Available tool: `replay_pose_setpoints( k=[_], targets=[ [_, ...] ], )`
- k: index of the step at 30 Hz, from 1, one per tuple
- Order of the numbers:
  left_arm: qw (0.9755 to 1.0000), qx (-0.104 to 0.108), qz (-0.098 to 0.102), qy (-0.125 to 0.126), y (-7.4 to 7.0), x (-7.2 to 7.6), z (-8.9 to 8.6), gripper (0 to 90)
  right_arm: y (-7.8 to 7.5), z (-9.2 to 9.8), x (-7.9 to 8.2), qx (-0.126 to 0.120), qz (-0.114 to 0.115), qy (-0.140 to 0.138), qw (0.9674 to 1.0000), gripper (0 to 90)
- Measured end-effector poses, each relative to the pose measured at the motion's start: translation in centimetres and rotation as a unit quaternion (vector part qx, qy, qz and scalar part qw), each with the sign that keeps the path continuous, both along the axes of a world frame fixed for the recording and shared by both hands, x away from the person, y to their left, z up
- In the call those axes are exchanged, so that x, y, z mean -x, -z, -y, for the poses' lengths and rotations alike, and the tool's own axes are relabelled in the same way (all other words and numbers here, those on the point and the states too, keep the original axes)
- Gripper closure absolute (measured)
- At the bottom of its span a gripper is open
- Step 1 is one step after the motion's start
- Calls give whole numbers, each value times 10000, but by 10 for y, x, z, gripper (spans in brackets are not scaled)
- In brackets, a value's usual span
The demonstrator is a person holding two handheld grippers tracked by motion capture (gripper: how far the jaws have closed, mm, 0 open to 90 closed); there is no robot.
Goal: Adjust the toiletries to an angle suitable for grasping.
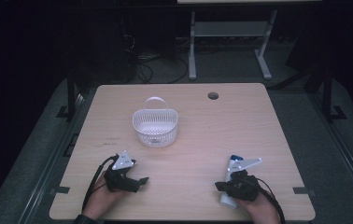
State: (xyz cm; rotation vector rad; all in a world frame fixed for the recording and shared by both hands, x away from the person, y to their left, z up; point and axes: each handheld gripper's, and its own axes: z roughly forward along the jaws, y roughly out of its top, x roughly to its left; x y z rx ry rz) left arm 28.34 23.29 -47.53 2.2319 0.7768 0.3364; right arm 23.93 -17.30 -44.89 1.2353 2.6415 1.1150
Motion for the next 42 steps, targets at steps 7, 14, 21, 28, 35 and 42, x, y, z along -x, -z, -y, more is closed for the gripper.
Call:
replay_pose_setpoints(
  k=[7,14,21,28,35,42],
  targets=[
    [10000,-3,1,4,0,0,0,129,1,14,6,59,-39,167,9998,895],
    [10000,-2,1,4,0,0,0,129,1,29,9,77,-46,319,9995,895],
    [10000,-2,2,3,0,0,0,129,2,43,11,134,-19,470,9988,895],
    [10000,-2,2,3,0,0,0,129,1,58,12,209,19,676,9975,895],
    [10000,-2,1,2,0,0,0,129,2,74,13,239,37,862,9960,895],
    [10000,-2,0,3,0,0,0,129,0,85,15,147,85,963,9952,894]
  ],
)
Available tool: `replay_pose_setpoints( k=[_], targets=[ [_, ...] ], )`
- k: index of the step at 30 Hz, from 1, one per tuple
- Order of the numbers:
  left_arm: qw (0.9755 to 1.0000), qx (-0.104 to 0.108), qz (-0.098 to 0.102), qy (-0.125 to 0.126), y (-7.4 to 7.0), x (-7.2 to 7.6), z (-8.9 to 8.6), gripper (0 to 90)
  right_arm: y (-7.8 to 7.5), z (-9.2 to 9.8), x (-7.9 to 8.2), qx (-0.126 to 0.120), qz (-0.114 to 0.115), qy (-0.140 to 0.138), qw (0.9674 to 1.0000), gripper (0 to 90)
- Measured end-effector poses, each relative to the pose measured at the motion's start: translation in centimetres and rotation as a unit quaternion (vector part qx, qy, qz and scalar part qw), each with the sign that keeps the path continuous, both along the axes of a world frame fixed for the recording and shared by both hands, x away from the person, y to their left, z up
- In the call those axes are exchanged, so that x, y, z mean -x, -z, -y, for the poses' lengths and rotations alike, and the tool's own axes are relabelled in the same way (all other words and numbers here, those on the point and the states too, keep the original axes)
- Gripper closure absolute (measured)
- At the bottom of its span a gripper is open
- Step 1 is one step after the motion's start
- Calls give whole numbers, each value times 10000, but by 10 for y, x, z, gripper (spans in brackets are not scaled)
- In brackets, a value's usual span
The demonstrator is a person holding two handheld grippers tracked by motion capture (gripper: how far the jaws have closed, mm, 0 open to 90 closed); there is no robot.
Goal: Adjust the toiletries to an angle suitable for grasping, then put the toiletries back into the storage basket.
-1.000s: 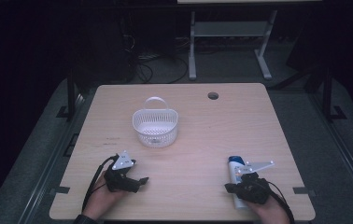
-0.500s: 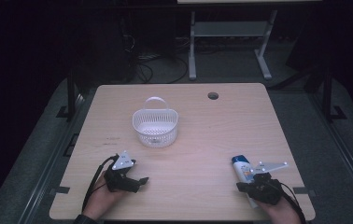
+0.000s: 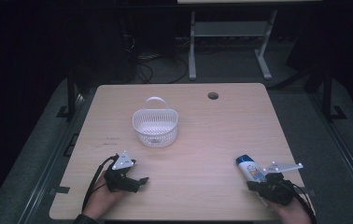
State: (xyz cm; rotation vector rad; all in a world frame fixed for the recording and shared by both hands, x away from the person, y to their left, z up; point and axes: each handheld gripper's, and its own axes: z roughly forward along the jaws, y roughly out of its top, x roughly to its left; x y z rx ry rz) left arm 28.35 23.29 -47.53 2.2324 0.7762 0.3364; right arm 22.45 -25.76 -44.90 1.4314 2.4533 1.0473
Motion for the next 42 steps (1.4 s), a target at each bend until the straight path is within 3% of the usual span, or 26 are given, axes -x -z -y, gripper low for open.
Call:
replay_pose_setpoints(
  k=[7,12,13,14,18,34,42],
  targets=[
    [10000,3,3,12,0,0,0,129,-5,0,1,-198,76,-12,9998,832],
    [10000,0,8,18,0,-1,0,129,-10,-3,0,-298,202,-65,9993,620],
    [10000,0,8,18,0,-1,0,129,-10,-3,0,-298,202,-65,9993,620],
    [10000,1,4,24,0,-1,0,129,-13,-3,0,-298,295,-39,9991,544],
    [10000,2,-1,32,0,-1,1,129,-17,-4,-2,-236,440,0,9988,462],
    [10000,26,9,19,0,-1,1,129,-35,-9,-13,195,816,213,9962,351],
    [10000,33,9,18,0,-1,1,129,-35,-5,-21,281,688,481,9961,293]
  ],
)
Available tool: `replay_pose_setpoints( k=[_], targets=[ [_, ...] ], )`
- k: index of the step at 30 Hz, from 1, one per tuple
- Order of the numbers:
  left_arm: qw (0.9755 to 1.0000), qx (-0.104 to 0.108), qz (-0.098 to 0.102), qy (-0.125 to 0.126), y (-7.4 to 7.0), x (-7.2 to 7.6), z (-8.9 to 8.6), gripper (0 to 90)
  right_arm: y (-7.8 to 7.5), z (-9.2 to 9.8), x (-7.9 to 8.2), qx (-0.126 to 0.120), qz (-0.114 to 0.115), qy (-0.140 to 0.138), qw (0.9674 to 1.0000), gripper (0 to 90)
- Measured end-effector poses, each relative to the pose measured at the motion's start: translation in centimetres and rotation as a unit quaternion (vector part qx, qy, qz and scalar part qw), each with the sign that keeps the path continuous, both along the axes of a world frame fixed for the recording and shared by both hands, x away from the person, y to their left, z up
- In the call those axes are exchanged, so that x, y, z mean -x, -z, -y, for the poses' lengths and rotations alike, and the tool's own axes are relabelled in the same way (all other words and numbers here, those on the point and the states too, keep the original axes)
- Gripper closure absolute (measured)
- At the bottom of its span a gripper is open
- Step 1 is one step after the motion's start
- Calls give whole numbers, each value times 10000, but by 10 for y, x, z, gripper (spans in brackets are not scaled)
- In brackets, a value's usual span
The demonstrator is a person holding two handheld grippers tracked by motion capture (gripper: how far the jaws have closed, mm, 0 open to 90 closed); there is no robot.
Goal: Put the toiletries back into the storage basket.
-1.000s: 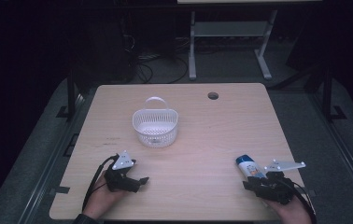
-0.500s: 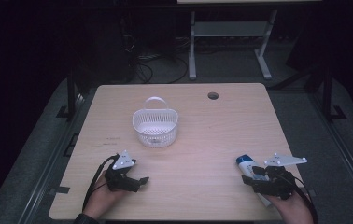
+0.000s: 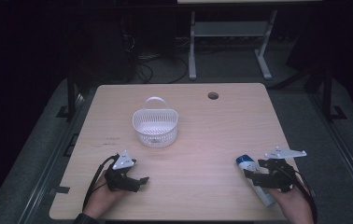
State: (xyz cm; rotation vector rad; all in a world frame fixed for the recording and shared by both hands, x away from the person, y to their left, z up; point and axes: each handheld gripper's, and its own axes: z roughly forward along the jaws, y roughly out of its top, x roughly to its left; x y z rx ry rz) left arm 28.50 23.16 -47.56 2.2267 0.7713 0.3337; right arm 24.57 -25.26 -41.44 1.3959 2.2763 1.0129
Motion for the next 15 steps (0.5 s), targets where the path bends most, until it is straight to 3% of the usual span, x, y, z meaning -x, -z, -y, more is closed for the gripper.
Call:
replay_pose_setpoints(
  k=[5,15],
  targets=[
    [10000,4,0,0,0,0,0,129,-1,3,-4,13,-23,69,10000,279],
    [10000,4,2,-3,0,0,0,129,8,8,-22,107,-367,210,9990,270]
  ],
)
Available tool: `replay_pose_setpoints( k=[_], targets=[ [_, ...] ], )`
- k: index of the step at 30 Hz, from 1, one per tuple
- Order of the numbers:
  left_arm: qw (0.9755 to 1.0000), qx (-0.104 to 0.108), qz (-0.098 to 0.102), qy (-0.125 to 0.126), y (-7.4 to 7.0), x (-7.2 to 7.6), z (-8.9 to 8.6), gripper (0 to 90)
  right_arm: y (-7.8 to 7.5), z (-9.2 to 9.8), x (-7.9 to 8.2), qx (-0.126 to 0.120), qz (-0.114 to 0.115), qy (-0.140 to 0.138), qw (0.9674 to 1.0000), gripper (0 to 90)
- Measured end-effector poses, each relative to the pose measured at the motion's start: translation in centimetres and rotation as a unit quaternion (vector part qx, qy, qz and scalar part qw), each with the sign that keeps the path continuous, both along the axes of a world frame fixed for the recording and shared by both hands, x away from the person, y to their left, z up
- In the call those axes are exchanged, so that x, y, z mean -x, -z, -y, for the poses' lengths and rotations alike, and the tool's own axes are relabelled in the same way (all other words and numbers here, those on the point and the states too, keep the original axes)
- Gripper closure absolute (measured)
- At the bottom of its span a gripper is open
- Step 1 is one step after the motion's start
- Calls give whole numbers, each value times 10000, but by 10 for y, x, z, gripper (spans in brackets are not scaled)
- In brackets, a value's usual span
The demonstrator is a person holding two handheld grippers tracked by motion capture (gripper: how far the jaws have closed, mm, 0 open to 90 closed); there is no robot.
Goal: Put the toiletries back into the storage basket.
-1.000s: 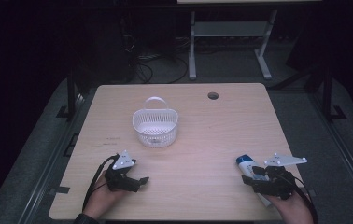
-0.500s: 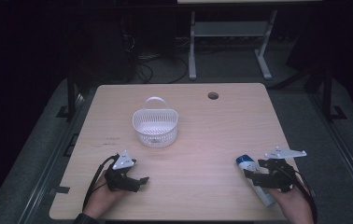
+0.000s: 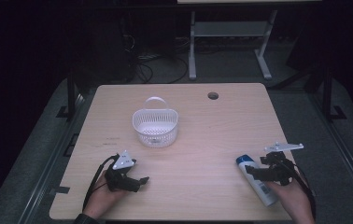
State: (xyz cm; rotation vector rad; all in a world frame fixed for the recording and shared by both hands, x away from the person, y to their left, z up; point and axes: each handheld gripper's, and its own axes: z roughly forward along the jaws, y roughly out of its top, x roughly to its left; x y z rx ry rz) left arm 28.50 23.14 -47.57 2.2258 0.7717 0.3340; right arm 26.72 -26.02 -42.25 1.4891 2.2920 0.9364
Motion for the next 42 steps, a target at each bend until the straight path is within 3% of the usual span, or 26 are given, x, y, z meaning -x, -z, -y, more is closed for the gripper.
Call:
replay_pose_setpoints(
  k=[10,18,23,37,42],
  targets=[
    [10000,-3,-3,1,0,0,0,129,6,-8,-20,184,-372,15,9991,260],
    [10000,-4,-6,1,0,0,0,129,6,-16,-35,448,-772,72,9960,260],
    [10000,0,-2,-1,0,0,0,129,15,-19,-37,577,-967,43,9936,260],
    [10000,-3,-2,0,0,0,0,129,24,-25,-39,880,-1133,-30,9896,265],
    [10000,-1,-2,0,0,0,0,129,26,-27,-38,945,-1184,-99,9884,325]
  ],
)
